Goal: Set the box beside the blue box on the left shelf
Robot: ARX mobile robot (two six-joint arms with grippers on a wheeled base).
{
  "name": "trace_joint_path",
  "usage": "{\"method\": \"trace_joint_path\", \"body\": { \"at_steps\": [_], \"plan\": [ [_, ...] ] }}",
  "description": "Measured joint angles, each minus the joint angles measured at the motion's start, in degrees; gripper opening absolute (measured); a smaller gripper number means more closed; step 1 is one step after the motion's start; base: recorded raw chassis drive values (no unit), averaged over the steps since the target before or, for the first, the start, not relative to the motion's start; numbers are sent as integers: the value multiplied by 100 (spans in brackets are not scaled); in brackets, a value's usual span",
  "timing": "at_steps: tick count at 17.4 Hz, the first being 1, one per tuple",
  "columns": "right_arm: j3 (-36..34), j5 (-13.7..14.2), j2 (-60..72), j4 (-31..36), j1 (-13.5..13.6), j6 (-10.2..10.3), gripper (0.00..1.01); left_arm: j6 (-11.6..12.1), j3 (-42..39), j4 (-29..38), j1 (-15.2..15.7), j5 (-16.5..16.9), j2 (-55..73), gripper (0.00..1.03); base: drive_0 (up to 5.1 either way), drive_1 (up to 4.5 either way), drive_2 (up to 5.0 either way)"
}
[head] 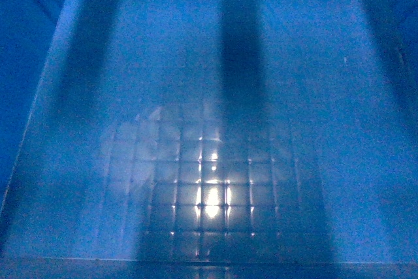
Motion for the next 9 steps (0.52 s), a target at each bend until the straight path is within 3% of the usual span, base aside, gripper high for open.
{"method": "trace_joint_path", "body": {
  "at_steps": [9],
  "plan": [
    [0, 0, 0, -2, 0, 0, 21, 0, 0, 2, 0, 0, 0, 18, 0, 0, 0]
  ]
}}
